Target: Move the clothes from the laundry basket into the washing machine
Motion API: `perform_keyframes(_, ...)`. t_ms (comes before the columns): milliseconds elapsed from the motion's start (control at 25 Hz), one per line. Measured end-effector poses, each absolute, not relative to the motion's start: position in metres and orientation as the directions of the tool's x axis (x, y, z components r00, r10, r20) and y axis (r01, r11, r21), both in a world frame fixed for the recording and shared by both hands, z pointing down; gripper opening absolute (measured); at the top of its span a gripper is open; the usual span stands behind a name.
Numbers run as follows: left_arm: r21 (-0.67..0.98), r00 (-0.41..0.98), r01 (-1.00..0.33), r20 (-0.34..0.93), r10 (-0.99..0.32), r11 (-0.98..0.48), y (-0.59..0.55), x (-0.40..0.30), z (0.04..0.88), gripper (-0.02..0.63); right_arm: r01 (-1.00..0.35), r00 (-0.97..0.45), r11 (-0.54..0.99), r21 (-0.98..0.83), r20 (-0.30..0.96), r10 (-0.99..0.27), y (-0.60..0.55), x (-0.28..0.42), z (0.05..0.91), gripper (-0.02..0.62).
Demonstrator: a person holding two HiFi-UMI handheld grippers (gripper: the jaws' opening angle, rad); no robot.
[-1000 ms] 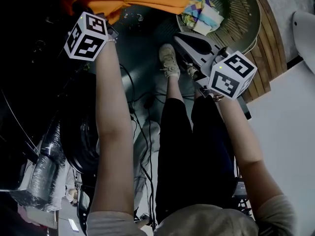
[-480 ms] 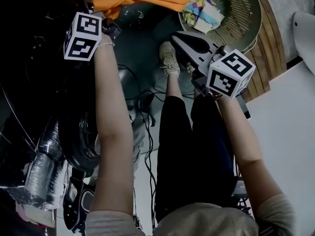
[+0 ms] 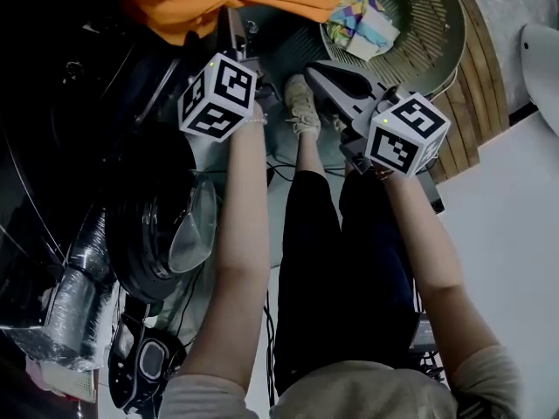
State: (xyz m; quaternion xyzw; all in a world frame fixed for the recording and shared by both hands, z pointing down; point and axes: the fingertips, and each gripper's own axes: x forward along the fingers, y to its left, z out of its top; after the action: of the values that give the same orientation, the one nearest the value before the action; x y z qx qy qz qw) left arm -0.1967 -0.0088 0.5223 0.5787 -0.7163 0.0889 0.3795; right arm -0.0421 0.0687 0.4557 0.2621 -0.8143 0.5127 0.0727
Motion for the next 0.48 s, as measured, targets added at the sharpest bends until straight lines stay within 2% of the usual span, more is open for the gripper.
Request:
perform_keyframes(160,0.363,0.038,-0.884,0.682,-0.730,0.294,-0.017,-0.164,0.558,0.324,-0.502,-0.851,0.335,-0.798,0.386,-0.355,0.068,-0.040,0.460,0.014)
perform_keyframes(280,0.343,0.053,-0.902,0.691,-0.721,0.262,-0.035,-0.160,0.572,0.320,-0.503,-0.851,0.336,-0.796,0.388,-0.355,0.065,-0.039,0.460,0.014)
perform_keyframes(320,0.325,0.053,-0.914,0.686,-0.725,0.242,-0.040,-0.162,0.572,0.292,-0.503,-0.850,0.337,-0.796,0.386,-0.358,0.064,-0.038,0.459,0.014)
perform_keyframes(360,0.302,0.049,-0.927,0.681,-0.730,0.220,-0.043,-0.164,0.572,0.201,-0.504,-0.849,0.340,-0.794,0.384,-0.362,0.063,-0.038,0.458,0.015)
perform_keyframes(440,0.252,0.033,-0.949,0.674,-0.738,0.188,-0.046,-0.169,0.568,0.084,-0.506,-0.847,0.343,-0.791,0.382,-0.369,0.062,-0.038,0.458,0.014)
perform_keyframes(480,0.231,0.022,-0.956,0.672,-0.740,0.181,-0.046,-0.172,0.566,0.060,-0.506,-0.847,0.341,-0.792,0.381,-0.372,0.061,-0.038,0.458,0.014)
